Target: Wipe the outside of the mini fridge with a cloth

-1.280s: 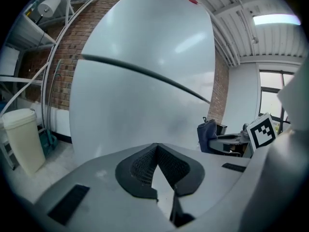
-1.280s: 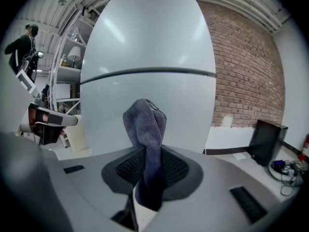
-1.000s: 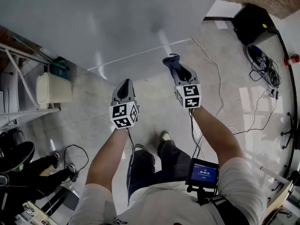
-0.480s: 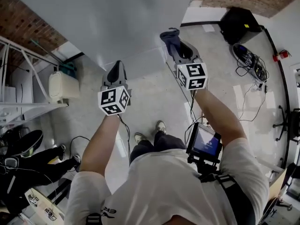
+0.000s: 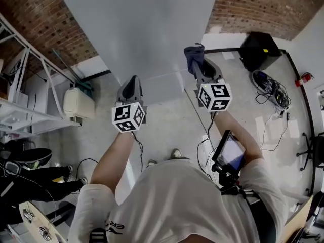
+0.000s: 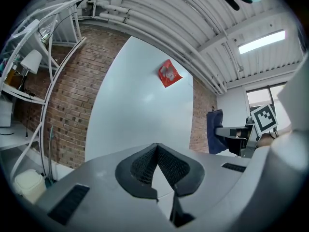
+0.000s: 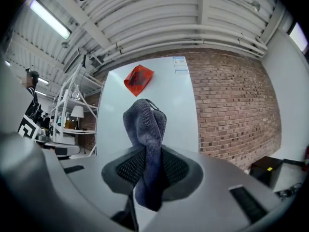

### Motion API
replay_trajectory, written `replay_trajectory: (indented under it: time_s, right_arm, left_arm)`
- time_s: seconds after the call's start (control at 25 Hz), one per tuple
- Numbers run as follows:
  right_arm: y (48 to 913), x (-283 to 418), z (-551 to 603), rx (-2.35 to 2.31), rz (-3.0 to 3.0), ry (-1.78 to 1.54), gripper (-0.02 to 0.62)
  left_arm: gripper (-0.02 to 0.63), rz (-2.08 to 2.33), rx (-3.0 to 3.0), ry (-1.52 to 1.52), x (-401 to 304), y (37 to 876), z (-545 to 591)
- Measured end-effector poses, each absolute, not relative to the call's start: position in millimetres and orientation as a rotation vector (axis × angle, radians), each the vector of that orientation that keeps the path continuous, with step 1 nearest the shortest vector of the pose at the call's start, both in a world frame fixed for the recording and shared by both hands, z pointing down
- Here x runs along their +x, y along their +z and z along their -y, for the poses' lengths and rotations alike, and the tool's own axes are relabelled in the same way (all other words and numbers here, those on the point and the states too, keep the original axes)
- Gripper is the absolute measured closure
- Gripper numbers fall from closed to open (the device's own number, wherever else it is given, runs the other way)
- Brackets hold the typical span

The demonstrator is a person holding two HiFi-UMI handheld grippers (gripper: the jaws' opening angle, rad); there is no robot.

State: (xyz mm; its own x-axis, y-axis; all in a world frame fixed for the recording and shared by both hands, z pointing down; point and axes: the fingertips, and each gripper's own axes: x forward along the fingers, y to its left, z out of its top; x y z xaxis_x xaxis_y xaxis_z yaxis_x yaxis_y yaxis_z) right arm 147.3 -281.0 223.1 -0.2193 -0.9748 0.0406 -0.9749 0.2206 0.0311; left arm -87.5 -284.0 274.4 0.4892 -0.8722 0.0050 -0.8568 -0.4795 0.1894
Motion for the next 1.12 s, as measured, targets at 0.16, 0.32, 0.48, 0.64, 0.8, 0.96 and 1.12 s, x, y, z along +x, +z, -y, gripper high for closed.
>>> replay_trajectory:
  time_s: [0.16,0.32,0.48,0.64,0.8,0.96,1.12]
  right_arm:
    - [222,145,266,1.957,2.418,0.028,0.509]
    - [223,142,250,1.954,2.425,0.042,0.509]
    - [221,141,240,1.959,2.428,0.045,0.509]
    - [220,139,230,1.956,2.432,0.043,0.509]
    - [219,140,221,1.963,2.431,0.048,0.509]
    - [220,144,215,1.976,2.428,0.057,0.509]
    - [220,150,214,1.979,2.429,0.065,0.509]
  left_arm:
    - [0.606,1.497,2.581,-0.163,-89,266,277]
    - [0.606,1.488,2.598,-0.173,-82,263,268]
    - [0.606,1.479,2.607,-0.176,-77,260,263]
    - [0.606,1.461,2.626,-0.178,-70,255,257]
    - [0.606,1.439,2.644,-0.179,-63,250,249]
    - [0.606,1.427,2.650,-0.174,-58,249,245]
    - [0.606,1.418,2.657,-0.176,-51,246,244]
